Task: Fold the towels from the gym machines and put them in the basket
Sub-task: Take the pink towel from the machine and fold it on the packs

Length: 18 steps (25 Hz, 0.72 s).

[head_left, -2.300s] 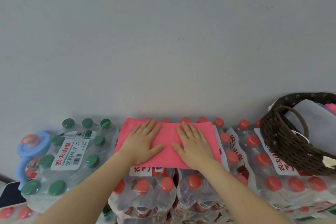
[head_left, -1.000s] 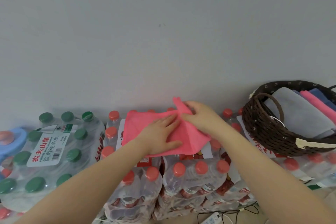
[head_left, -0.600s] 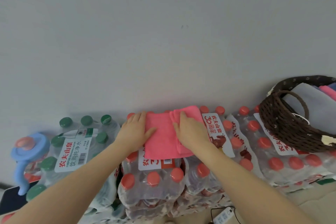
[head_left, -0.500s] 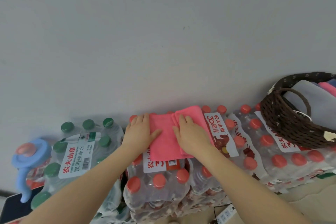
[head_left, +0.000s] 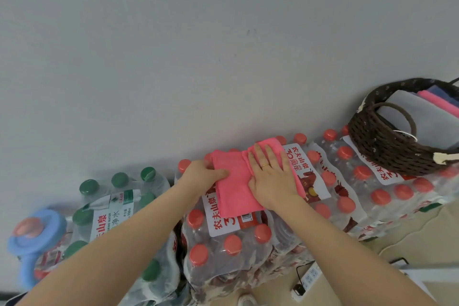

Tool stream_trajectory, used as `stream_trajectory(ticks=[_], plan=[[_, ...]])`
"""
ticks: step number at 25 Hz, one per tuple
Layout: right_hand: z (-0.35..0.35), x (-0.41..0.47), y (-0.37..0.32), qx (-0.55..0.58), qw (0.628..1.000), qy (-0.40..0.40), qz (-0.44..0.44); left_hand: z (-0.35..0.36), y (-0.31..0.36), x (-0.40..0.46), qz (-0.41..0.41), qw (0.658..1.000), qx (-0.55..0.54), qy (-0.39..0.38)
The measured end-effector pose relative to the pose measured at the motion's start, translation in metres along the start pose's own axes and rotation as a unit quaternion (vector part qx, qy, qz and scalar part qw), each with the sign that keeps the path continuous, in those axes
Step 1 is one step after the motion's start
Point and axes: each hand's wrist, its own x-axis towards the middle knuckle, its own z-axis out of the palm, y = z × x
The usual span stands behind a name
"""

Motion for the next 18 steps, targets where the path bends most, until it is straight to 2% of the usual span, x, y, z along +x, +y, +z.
stream_trajectory(ticks=[3,5,9,10,12,15,16,18], plan=[[0.0,0.001,0.002,0.017,1.0,-0.006,-0.012,-0.004,0.01,-0.005,0.017,0.998,-0.03,-0.052],[-0.007,0.001,0.006,0.093,0.996,0.011,-0.003,-0.001,0.019,-0.008,0.054,0.996,-0.033,-0.055],[-0.027,-0.007,0.028,0.313,0.935,0.134,0.101,0.018,0.049,-0.015,0.128,0.987,-0.073,-0.068],[-0.032,-0.011,0.033,0.362,0.915,0.129,0.126,0.026,0.057,-0.015,0.134,0.984,-0.087,-0.075],[-0.044,-0.019,0.04,0.463,0.867,0.059,0.174,0.044,0.068,-0.013,0.127,0.979,-0.12,-0.106],[-0.053,-0.026,0.048,0.528,0.822,-0.013,0.212,0.073,0.075,-0.013,0.063,0.972,-0.154,-0.166],[-0.05,-0.025,0.051,0.526,0.824,-0.02,0.208,0.079,0.075,-0.012,0.048,0.972,-0.16,-0.166],[-0.044,-0.024,0.057,0.473,0.864,-0.021,0.174,0.083,0.07,-0.006,0.045,0.972,-0.167,-0.156]])
